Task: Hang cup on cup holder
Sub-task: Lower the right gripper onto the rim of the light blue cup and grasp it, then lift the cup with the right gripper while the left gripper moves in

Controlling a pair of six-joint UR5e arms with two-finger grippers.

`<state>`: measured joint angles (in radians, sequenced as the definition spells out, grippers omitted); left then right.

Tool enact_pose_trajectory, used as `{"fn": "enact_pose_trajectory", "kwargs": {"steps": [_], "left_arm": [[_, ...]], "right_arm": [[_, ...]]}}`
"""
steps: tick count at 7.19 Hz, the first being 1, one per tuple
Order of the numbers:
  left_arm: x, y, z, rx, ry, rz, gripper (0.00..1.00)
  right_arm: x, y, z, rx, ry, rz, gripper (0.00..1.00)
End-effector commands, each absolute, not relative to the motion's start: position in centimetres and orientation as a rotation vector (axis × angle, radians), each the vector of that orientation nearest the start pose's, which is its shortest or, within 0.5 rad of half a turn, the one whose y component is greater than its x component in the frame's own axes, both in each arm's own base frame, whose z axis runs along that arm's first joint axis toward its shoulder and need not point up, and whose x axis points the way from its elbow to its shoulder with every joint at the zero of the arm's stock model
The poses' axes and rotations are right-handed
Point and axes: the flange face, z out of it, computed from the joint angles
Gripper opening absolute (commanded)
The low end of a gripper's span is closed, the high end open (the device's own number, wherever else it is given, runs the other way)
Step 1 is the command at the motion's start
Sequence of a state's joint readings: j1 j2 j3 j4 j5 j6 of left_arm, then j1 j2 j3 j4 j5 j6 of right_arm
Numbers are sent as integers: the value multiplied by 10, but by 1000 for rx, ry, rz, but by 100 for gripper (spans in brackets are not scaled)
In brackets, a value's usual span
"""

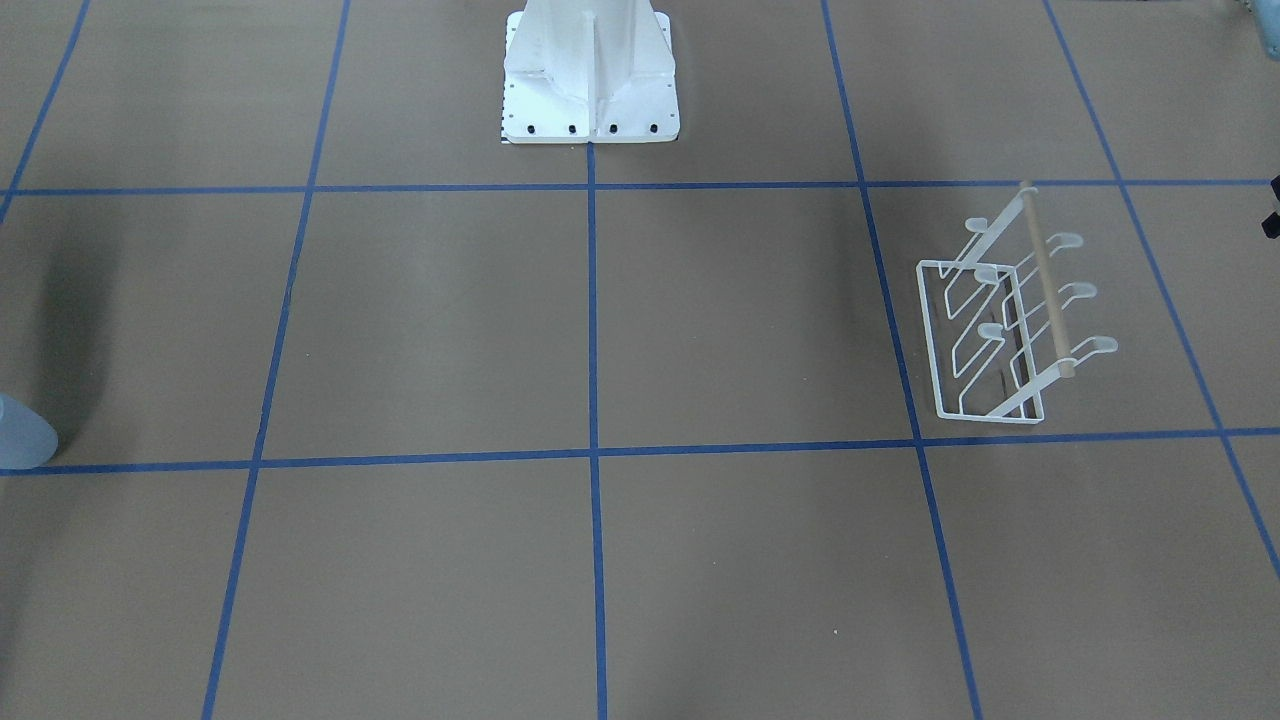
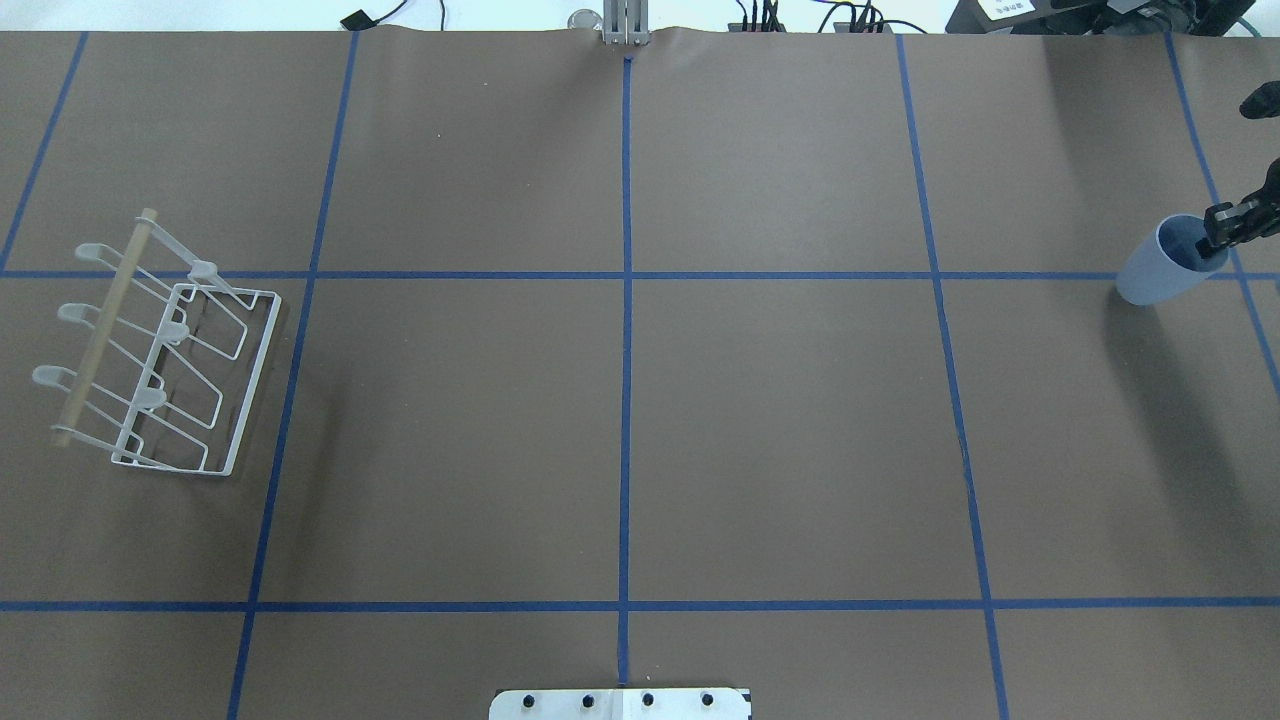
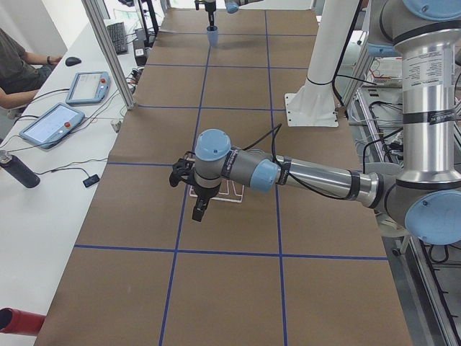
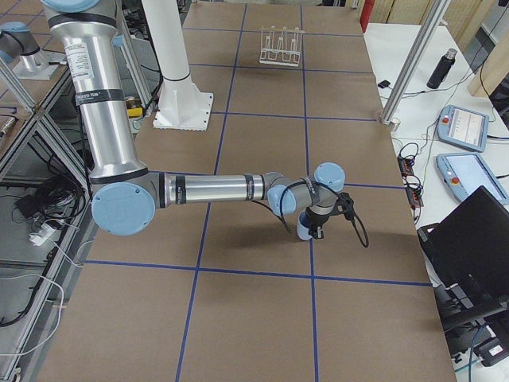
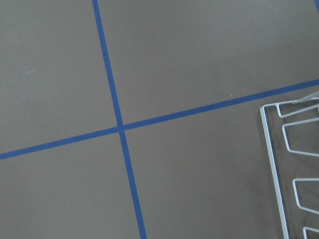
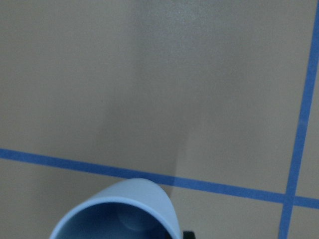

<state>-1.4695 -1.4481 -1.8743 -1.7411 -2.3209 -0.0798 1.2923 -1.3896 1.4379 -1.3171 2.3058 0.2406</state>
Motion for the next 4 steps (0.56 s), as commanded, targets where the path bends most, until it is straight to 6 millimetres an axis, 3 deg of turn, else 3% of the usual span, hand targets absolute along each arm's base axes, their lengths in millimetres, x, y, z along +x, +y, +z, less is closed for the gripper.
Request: {"fn": "enact_pose_trajectory", "kwargs": {"steps": [1, 3, 4], "left_arm": [[-19, -457, 547, 269, 771, 153, 99], [-15, -481, 515, 317, 783, 149, 99], [7, -501, 484, 315, 824, 107, 99]], "right_arm": [[-77, -578, 550, 104, -834, -125, 0], [-83, -558, 474, 90, -1012, -82, 0], [-87, -550, 443, 88, -1100, -67, 0]]}}
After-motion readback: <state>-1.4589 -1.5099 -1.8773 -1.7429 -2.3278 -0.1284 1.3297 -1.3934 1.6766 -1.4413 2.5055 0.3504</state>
